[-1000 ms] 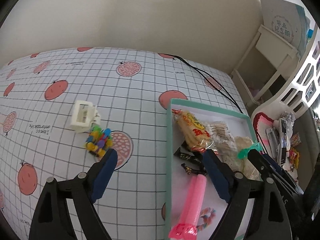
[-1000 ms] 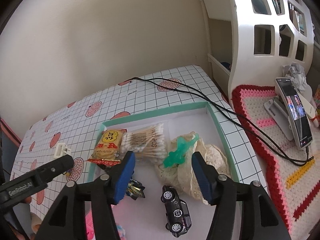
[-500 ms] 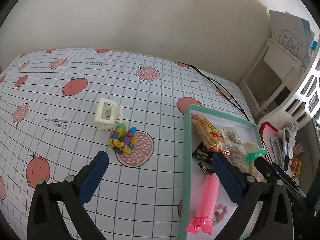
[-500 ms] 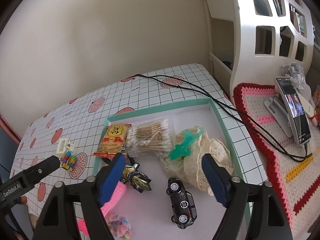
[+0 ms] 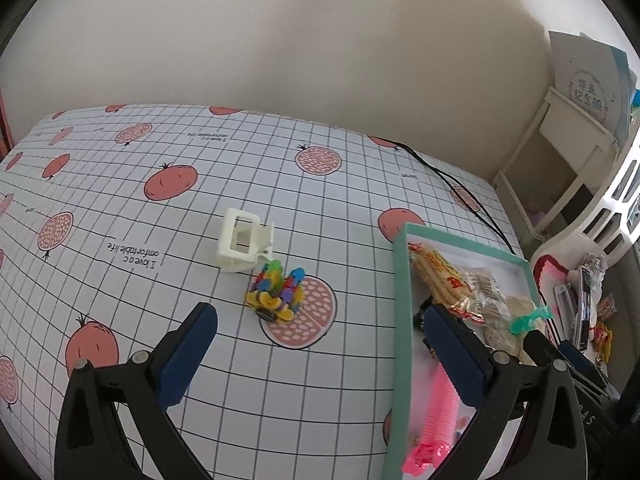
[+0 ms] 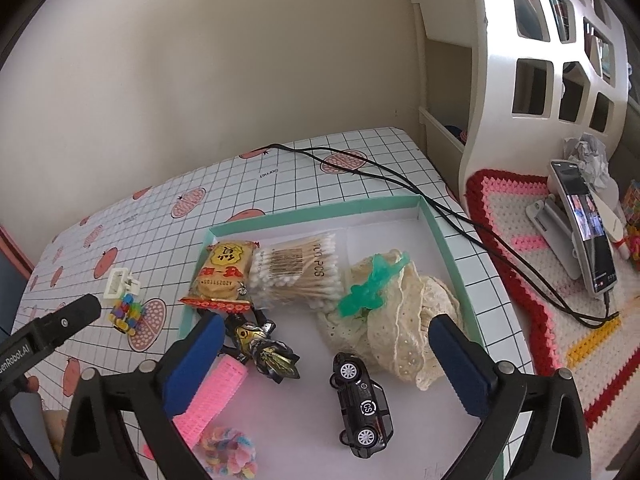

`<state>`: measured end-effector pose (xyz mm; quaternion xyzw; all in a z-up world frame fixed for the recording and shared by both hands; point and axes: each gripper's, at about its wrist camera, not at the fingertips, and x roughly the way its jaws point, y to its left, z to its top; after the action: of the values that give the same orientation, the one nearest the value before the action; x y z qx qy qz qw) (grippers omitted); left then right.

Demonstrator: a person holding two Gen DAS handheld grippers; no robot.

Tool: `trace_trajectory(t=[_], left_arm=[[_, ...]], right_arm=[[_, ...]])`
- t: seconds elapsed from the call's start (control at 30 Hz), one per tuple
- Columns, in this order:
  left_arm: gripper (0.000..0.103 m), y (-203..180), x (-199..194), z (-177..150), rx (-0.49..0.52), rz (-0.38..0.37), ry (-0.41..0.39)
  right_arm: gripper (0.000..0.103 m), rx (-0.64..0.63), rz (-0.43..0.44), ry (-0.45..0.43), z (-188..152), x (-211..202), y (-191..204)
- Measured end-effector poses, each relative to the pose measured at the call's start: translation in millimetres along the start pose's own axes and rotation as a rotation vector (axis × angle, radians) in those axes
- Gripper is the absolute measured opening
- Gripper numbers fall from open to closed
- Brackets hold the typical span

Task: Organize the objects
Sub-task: 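Withdraw both grippers from the tray toward the white clip and block toy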

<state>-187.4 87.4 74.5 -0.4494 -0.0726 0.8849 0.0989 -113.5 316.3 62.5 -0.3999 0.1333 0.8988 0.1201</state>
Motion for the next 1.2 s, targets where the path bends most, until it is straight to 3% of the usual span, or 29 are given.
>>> trace_trajectory(t=[0.23,0.43,0.83,1.0,1.2], left_arm=[[0.103,15,0,5,-0.046,0.009,-0.017],[0.103,33,-1,11,-0.073,0.028,-0.044],[0.103,95,10,17,-0.232,0.015,0.006],[0.103,108,17,19,-0.208,0.050,0.026],[0.103,117,23,24,-0.188,0.042,0.030]], right_arm=[[0.103,-0.007,-0.005,-0.032,5,-5,6],[0.103,-0.060,0.044,-0.105,15,-18,36],[0.103,-0.188,0.122,-0.090,6,-4,106],[0.103,-0.224,0.147,-0.071,2,6,134],[0.103,-0.284,0.155,-0.054,-4,18,166]])
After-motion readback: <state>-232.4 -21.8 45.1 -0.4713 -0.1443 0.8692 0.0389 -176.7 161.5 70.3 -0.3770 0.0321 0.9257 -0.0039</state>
